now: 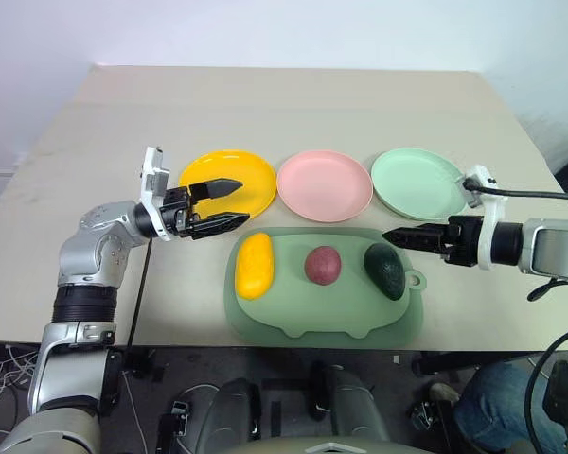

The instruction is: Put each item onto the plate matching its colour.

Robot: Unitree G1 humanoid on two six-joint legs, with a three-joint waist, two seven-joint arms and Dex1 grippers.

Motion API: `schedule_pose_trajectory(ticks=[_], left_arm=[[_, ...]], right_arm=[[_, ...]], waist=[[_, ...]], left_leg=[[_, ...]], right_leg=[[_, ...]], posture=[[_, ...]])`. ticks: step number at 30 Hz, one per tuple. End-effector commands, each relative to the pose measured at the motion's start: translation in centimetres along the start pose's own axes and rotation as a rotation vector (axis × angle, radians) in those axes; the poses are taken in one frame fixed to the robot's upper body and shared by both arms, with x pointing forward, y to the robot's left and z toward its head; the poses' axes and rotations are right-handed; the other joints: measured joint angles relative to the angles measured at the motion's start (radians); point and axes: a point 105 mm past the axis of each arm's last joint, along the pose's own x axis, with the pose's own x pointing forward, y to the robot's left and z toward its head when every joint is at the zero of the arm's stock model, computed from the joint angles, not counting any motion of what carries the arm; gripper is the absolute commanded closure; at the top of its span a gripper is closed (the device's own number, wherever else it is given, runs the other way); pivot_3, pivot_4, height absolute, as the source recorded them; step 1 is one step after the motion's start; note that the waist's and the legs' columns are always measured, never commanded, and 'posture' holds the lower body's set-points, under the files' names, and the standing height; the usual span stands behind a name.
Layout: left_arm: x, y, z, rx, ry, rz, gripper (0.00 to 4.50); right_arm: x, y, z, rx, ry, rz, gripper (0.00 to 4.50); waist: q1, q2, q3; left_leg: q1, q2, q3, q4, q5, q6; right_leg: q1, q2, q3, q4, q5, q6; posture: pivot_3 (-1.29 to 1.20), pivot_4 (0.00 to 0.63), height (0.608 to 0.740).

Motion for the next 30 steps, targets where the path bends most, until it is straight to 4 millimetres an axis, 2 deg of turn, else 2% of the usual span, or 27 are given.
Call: schedule_pose_trajectory(ticks=[1,6,10,13,22,26,28,30], left_arm=[[0.2,-0.1,0.9,0.046,-0.006,-0.011,0.02],[0.1,-0.2,1.0,0.05,0.002,-0.01,0.02],[-0.2,-0.3,1.4,0.06,0.012,-0.005,0.02],[-0.4,-0.5,1.5,0.063,0.018,0.0,0.02],[-0.5,-0.5,1.8,0.069,0.028,0.01,0.02],[-0.7,-0.5,2.0,0.068,0.029,0.015,0.0],[-0.8,-0.5,2.0,0.068,0.032,0.016,0.0],[-0.8,-0.5,2.0,0.069,0.031,0.018,0.0]], right_arm=[[0.3,0.8,-0.6,-0.023,0.002,0.0,0.0],[1.2,1.2,-1.0,-0.014,-0.004,-0.006,0.0],[2.3,0.9,-2.8,-0.012,0.05,-0.046,0.0],[2.7,0.9,-3.5,-0.011,0.068,-0.048,0.0],[3.6,0.7,-4.1,-0.058,0.08,-0.091,0.0],[3.9,0.5,-4.1,-0.09,0.069,-0.126,0.76],[3.9,0.3,-4.0,-0.1,0.064,-0.133,1.38],[3.9,0.3,-3.9,-0.104,0.064,-0.131,1.46]], waist=[[0.0,0.0,0.0],[0.0,0.0,0.0],[0.001,0.0,0.0],[0.001,0.0,0.0],[0.001,0.0,0.0],[0.0,0.0,0.0],[0.0,-0.001,0.0],[0.001,0.0,0.0]], left_leg=[[0.0,0.0,0.0,0.0,0.0,0.0],[0.0,0.0,0.0,0.0,0.0,0.0],[0.0,0.0,0.0,0.0,0.0,0.0],[0.0,0.0,0.0,0.0,0.0,0.0],[0.0,0.0,-0.001,0.0,0.0,0.001],[0.0,0.0,-0.001,0.0,0.0,0.001],[0.0,0.0,-0.001,0.0,0.0,0.001],[0.0,0.0,-0.001,0.0,0.0,0.001]], right_leg=[[0.0,0.0,0.0,0.0,0.0,0.0],[0.0,0.0,0.0,0.0,0.0,0.0],[0.0,0.0,0.0,0.0,0.0,0.0],[0.0,0.0,0.0,0.0,0.0,0.0],[0.0,0.0,0.0,-0.001,0.0,0.0],[0.0,0.0,0.0,-0.001,0.0,0.0],[0.0,0.0,0.0,-0.001,0.0,0.0],[0.0,0.0,0.0,-0.001,0.0,0.0]], posture=[[0.0,0.15,0.74],[0.0,0.15,0.74],[0.0,0.15,0.74],[0.0,0.15,0.74],[0.0,0.15,0.74],[0.0,0.15,0.74],[0.0,0.15,0.74],[0.0,0.15,0.74]])
